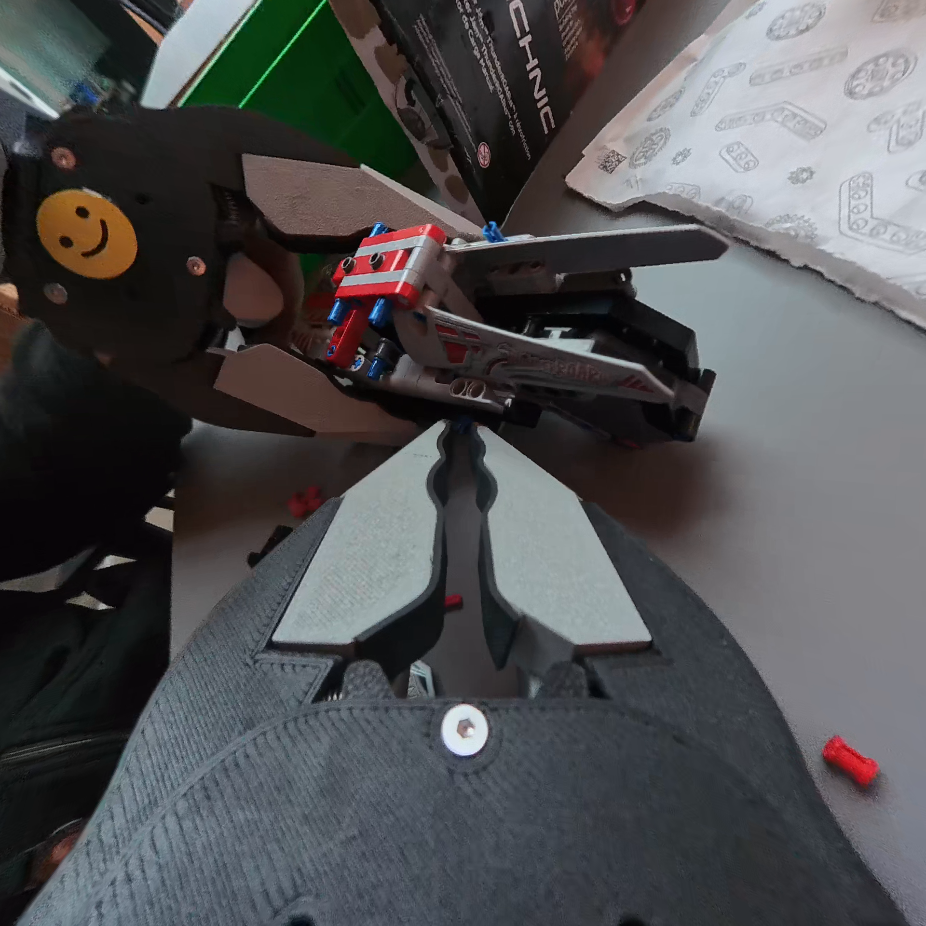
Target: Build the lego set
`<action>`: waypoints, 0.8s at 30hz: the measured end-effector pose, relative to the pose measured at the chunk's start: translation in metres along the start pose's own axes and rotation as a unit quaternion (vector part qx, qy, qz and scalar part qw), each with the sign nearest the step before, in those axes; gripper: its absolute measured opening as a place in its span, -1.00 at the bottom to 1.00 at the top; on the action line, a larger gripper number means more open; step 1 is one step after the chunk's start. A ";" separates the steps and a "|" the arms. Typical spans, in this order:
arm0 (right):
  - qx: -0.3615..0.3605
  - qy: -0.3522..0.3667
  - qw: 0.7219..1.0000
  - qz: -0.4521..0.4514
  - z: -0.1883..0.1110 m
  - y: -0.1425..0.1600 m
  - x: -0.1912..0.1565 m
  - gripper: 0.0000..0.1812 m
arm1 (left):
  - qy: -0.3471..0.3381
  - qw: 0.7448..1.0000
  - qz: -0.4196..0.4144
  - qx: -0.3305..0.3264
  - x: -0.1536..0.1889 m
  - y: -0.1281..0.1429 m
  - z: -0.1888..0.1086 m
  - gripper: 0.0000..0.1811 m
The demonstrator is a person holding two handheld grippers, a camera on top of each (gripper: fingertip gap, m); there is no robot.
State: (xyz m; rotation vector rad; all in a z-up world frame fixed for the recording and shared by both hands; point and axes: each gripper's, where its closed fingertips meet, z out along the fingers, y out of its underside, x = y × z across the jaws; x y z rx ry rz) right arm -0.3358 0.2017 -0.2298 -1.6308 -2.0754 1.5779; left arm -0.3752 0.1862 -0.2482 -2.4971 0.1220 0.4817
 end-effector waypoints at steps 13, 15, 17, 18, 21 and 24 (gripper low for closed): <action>0.014 -0.069 0.995 0.073 0.003 -0.002 -0.004 -0.91 | -0.042 0.998 0.020 0.030 -0.006 -0.005 -0.004 -0.06; 0.013 -0.075 0.994 0.080 0.004 -0.002 -0.002 -0.93 | -0.040 0.998 0.021 0.037 -0.006 -0.005 -0.003 -0.06; 0.007 -0.069 0.995 0.074 0.005 -0.001 -0.001 -0.98 | -0.043 0.998 0.034 0.037 -0.006 -0.006 -0.003 -0.06; 0.006 -0.067 0.995 0.070 0.005 -0.001 -0.001 -0.98 | -0.043 0.998 0.037 0.033 -0.006 -0.005 -0.003 -0.06; 0.002 -0.067 0.996 0.066 0.006 -0.001 -0.002 -0.99 | -0.047 0.997 0.058 0.029 -0.008 -0.005 -0.004 -0.06; -0.015 -0.058 0.997 0.044 0.008 0.001 -0.001 -0.99 | -0.051 0.996 0.066 0.030 -0.011 -0.004 -0.003 -0.06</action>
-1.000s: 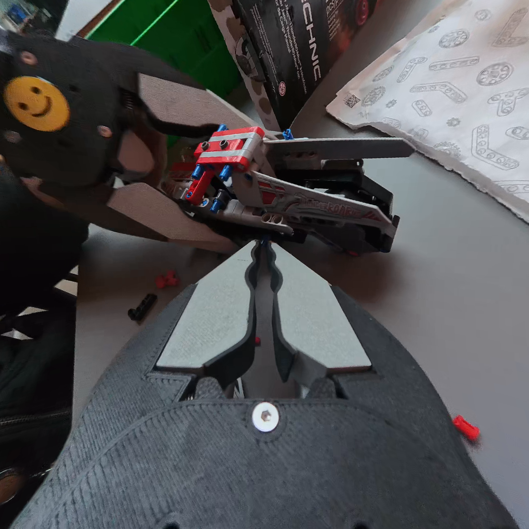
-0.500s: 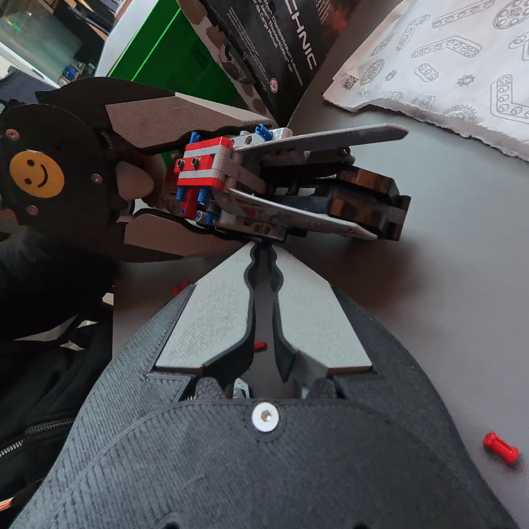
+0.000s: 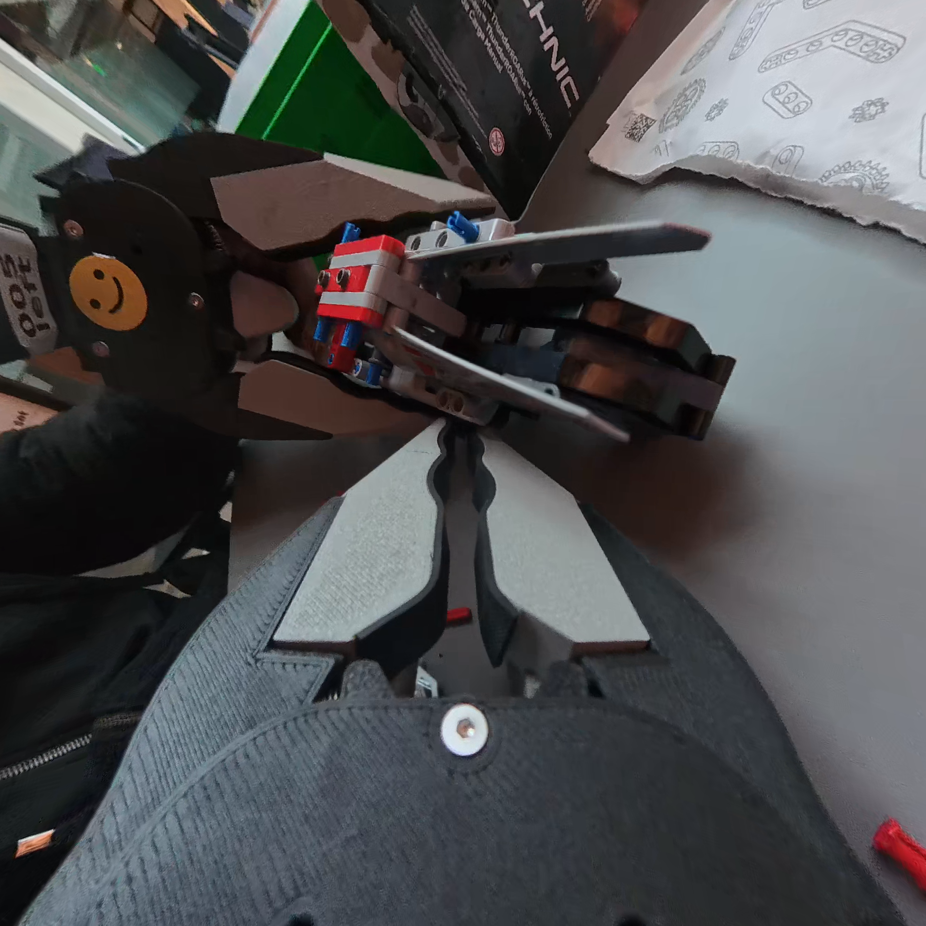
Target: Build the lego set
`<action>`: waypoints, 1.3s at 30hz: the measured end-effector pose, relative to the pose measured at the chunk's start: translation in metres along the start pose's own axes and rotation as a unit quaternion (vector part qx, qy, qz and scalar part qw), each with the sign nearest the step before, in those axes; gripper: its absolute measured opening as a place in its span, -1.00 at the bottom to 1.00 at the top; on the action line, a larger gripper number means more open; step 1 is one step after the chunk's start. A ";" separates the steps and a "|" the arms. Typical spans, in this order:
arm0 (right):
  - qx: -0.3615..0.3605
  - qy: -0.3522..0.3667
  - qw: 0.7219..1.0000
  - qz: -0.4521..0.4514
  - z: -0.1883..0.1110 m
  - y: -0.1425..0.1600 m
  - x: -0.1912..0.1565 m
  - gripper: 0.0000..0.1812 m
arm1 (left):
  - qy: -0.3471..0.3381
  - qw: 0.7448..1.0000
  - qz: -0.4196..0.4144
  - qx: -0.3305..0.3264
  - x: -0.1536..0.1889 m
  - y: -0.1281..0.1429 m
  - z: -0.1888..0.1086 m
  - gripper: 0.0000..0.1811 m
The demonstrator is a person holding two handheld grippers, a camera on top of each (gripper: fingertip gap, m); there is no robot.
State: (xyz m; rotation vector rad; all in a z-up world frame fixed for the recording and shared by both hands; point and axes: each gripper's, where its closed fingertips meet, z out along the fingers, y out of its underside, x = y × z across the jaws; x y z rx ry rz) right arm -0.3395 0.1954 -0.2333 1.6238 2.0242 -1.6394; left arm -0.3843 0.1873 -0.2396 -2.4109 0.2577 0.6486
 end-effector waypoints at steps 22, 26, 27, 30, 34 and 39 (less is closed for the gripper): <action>-0.039 0.046 0.993 -0.104 -0.008 0.014 -0.011 -0.99 | 0.023 0.987 -0.140 0.078 -0.013 0.008 0.000 -0.08; -0.074 0.120 0.977 -0.158 -0.018 0.021 0.007 -0.98 | 0.018 0.983 -0.149 0.106 -0.014 0.004 -0.002 -0.08; -0.096 0.140 0.971 -0.171 -0.019 0.026 0.013 -0.97 | 0.016 0.982 -0.152 0.108 -0.013 0.004 -0.002 -0.08; -0.153 0.163 0.952 -0.210 -0.018 0.042 0.019 -0.91 | 0.017 0.980 -0.156 0.121 -0.012 0.002 -0.004 -0.08; -0.171 0.179 0.934 -0.257 -0.022 0.045 0.019 -0.87 | 0.020 0.979 -0.158 0.128 -0.012 0.001 -0.004 -0.08; -0.167 0.173 0.934 -0.263 -0.029 0.046 0.021 -0.91 | 0.020 0.979 -0.158 0.128 -0.012 0.001 -0.005 -0.08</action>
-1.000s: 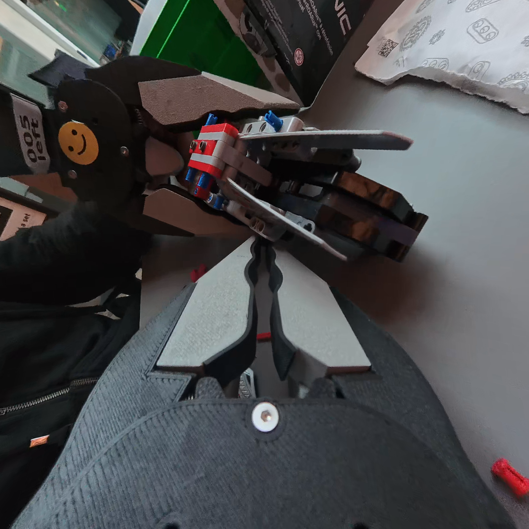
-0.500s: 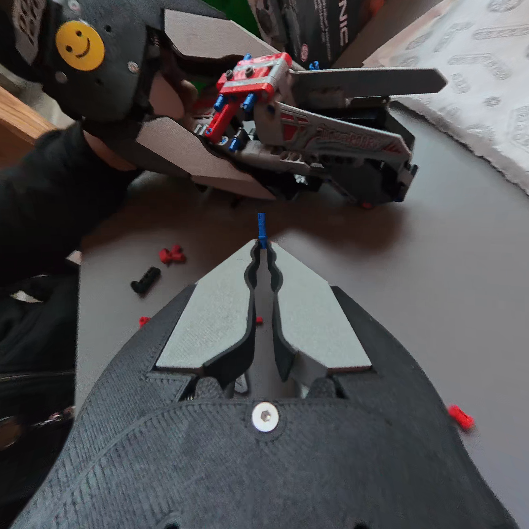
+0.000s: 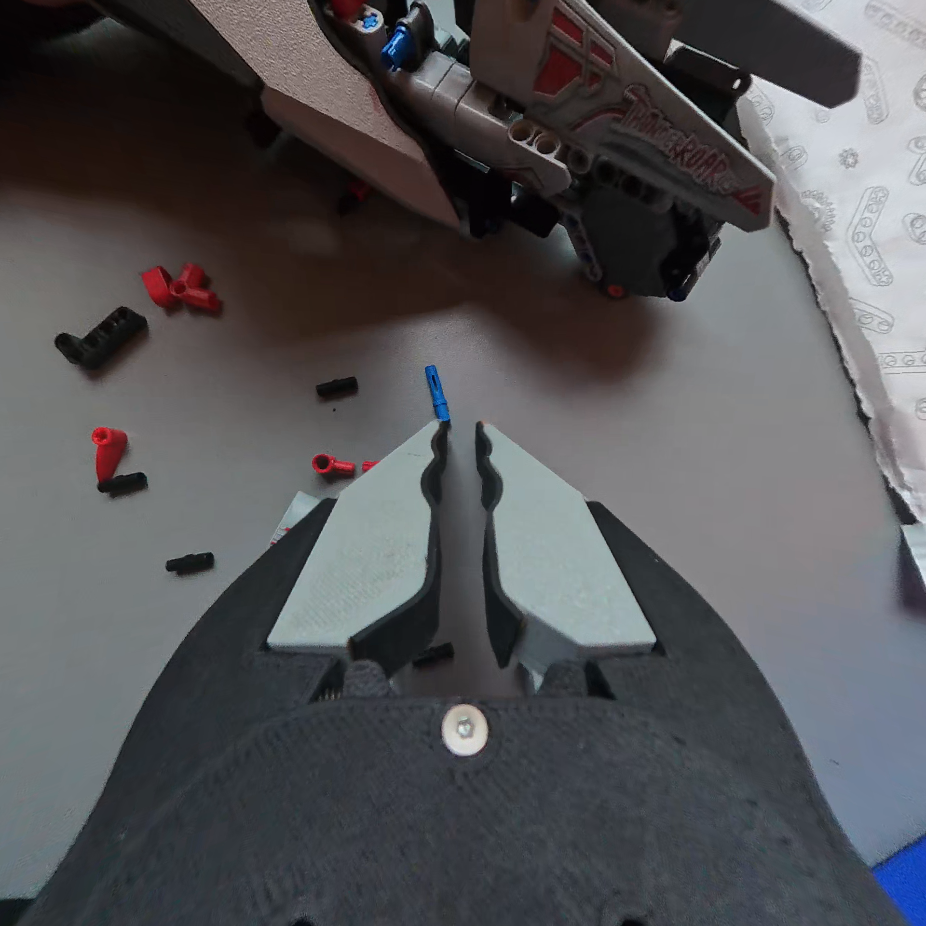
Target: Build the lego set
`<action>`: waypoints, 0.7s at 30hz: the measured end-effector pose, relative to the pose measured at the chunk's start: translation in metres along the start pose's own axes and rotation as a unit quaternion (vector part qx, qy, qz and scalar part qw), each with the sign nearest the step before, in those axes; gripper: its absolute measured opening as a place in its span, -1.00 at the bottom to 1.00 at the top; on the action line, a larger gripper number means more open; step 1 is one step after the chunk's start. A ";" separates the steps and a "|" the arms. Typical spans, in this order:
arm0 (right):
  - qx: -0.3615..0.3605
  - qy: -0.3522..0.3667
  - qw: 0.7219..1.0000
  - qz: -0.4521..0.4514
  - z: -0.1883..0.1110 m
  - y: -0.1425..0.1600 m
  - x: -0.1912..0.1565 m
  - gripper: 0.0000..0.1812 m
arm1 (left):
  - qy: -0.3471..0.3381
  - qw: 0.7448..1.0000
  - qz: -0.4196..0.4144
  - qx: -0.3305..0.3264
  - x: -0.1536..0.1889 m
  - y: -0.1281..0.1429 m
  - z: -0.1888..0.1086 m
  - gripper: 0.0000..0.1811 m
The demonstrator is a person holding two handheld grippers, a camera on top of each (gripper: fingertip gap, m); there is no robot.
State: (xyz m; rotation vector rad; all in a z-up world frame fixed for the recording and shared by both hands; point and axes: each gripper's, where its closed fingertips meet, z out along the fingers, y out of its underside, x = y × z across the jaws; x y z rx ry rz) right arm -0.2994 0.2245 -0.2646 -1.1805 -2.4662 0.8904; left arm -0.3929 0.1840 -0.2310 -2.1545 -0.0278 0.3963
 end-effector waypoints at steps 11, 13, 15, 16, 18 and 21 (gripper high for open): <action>0.009 -0.009 1.000 -0.029 0.003 -0.002 -0.005 -0.74 | -0.001 1.000 0.000 0.007 -0.001 0.000 -0.001 -0.07; 0.008 -0.002 0.999 -0.037 0.007 -0.003 -0.005 -0.76 | 0.001 1.000 -0.001 0.009 0.000 -0.001 -0.001 -0.07; 0.006 -0.002 0.999 -0.046 0.007 -0.003 -0.007 -0.80 | 0.000 1.000 0.002 0.008 0.000 0.000 -0.001 -0.07; 0.003 -0.004 0.999 -0.050 0.006 -0.002 -0.008 -0.89 | -0.002 1.000 0.004 0.006 -0.001 0.000 -0.001 -0.07; 0.000 -0.010 0.999 -0.053 0.004 0.001 -0.009 -1.00 | 0.002 1.000 0.006 0.004 0.000 0.000 -0.002 -0.08; 0.015 -0.012 0.999 -0.034 -0.001 -0.002 -0.006 -0.92 | 0.012 1.000 0.005 0.006 0.002 0.000 -0.002 -0.08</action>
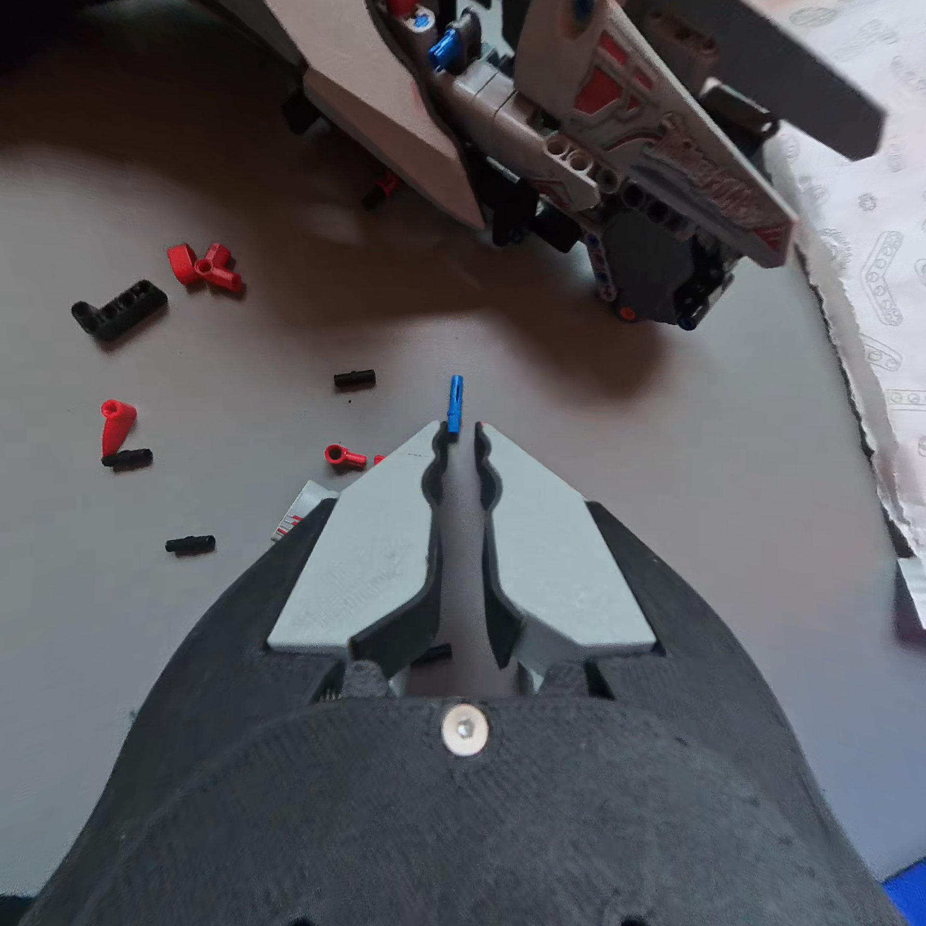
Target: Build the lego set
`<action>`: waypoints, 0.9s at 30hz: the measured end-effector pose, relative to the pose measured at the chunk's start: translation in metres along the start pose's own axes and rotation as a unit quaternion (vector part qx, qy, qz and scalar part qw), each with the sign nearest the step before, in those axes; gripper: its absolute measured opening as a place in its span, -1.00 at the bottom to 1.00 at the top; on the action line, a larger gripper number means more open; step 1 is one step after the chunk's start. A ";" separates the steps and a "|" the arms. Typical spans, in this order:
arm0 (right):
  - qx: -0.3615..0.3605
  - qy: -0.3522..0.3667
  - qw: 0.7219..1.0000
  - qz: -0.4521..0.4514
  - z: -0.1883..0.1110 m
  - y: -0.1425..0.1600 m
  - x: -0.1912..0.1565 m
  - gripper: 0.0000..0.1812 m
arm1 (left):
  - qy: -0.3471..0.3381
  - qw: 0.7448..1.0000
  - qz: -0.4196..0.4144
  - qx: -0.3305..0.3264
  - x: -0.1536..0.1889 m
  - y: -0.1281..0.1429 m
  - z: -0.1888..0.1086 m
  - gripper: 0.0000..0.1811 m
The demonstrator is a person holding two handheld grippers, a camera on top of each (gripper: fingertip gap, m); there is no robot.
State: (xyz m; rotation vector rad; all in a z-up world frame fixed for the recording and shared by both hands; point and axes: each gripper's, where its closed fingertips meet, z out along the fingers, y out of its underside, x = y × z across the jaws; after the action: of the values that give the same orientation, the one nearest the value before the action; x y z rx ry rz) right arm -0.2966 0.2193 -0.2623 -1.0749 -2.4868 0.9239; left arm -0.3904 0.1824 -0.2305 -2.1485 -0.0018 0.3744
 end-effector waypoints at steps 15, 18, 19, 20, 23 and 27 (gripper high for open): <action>0.120 0.004 0.988 0.095 -0.023 -0.031 0.020 -0.75 | 0.076 0.992 -0.094 0.045 0.003 -0.011 -0.011 -0.10; 0.144 0.003 0.982 0.121 -0.028 -0.036 0.025 -0.72 | 0.079 0.994 -0.057 0.042 0.008 -0.009 -0.010 -0.10; 0.154 0.008 0.980 0.129 -0.031 -0.038 0.028 -0.71 | 0.080 0.995 -0.039 0.040 0.011 -0.008 -0.010 -0.10; 0.165 0.009 0.977 0.136 -0.034 -0.040 0.030 -0.70 | 0.080 0.996 -0.018 0.039 0.013 -0.008 -0.010 -0.10; 0.193 0.000 0.970 0.151 -0.040 -0.044 0.032 -0.70 | 0.077 0.996 -0.001 0.046 0.016 -0.009 -0.010 -0.10; 0.206 0.014 0.963 0.175 -0.042 -0.042 0.041 -0.70 | 0.067 0.996 -0.006 0.052 0.012 -0.008 -0.009 -0.08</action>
State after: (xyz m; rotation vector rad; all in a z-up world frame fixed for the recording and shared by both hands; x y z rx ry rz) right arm -0.3280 0.2459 -0.2027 -1.3788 -1.9787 1.4358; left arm -0.3749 0.1813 -0.2221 -2.0654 0.0791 0.2171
